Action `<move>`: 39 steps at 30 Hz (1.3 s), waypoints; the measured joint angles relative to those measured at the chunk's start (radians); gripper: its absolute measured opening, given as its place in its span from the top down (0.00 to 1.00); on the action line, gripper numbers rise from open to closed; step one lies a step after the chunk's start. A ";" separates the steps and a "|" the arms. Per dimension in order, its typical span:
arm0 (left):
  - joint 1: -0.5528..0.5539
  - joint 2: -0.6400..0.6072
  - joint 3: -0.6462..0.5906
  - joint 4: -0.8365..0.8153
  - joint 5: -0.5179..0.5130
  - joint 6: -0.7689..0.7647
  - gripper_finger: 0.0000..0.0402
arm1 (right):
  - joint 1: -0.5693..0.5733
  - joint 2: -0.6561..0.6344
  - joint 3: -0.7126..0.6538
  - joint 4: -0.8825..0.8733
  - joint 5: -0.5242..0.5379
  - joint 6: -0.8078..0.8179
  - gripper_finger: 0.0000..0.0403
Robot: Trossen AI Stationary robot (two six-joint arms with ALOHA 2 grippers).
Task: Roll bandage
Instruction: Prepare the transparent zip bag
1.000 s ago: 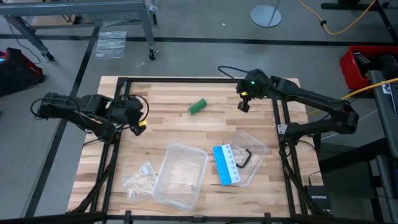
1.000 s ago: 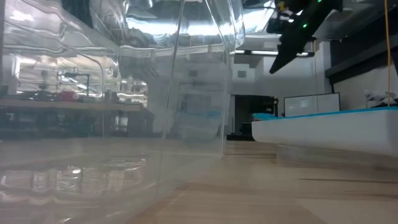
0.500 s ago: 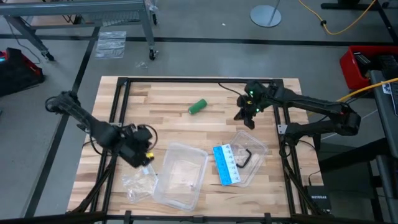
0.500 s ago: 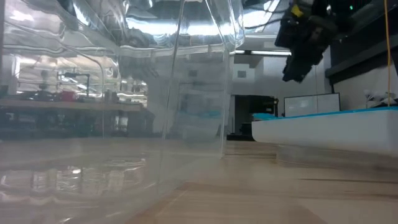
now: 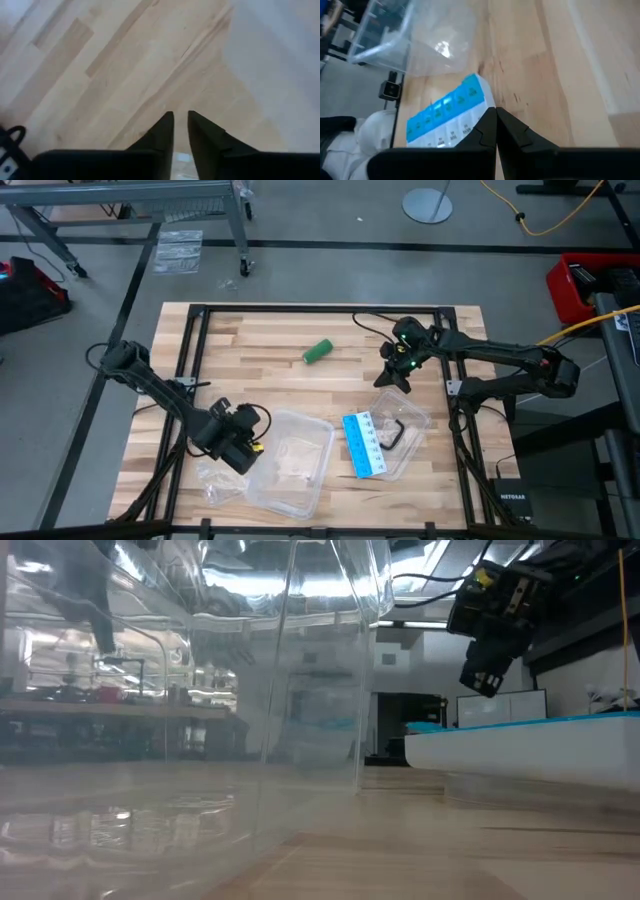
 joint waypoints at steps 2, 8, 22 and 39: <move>0.004 0.013 0.000 -0.042 0.004 -0.004 0.80 | 0.000 0.000 0.000 0.048 -0.013 0.001 0.98; 0.011 0.019 0.000 -0.202 0.193 -0.078 0.67 | 0.044 0.000 0.000 0.171 0.000 0.047 0.98; -0.106 0.019 0.000 -0.041 0.585 -0.235 0.64 | 0.283 0.000 0.001 0.236 0.184 -0.008 0.83; -0.117 0.019 0.000 -0.002 0.573 -0.393 0.64 | 0.367 0.000 0.001 0.275 0.396 -0.009 0.52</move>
